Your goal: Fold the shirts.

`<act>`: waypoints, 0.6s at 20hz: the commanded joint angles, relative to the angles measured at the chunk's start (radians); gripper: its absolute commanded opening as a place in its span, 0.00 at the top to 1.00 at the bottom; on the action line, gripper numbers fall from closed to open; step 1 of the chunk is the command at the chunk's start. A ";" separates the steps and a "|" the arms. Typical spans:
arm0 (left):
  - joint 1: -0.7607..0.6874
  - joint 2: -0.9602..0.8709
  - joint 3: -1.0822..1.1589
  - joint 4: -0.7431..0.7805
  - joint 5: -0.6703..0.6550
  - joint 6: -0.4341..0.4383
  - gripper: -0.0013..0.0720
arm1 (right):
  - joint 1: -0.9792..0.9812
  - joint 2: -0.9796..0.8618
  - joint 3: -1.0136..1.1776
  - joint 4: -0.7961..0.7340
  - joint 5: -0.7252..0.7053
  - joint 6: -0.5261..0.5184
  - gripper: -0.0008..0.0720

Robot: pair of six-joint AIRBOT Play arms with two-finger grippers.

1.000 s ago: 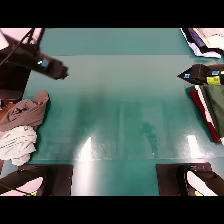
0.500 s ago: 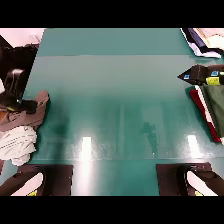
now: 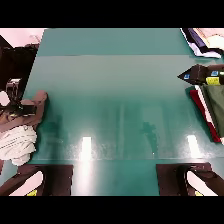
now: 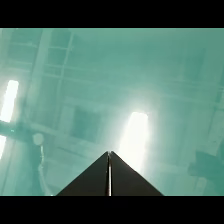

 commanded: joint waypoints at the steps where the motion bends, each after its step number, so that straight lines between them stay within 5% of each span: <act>1: 0.004 -0.005 -0.005 -0.011 0.023 -0.001 0.94 | 0.001 0.000 0.000 0.001 -0.016 0.000 0.96; 5: -0.056 0.035 0.119 -0.069 -0.005 0.022 0.94 | 0.001 0.001 0.001 0.005 -0.083 0.001 0.96; 9: -0.271 0.128 0.450 -0.226 -0.035 0.263 0.94 | 0.001 0.001 0.001 0.011 -0.098 0.001 0.96; 12: -0.419 0.126 0.699 -0.438 -0.128 0.331 0.94 | 0.001 0.001 0.001 0.011 -0.098 0.000 0.96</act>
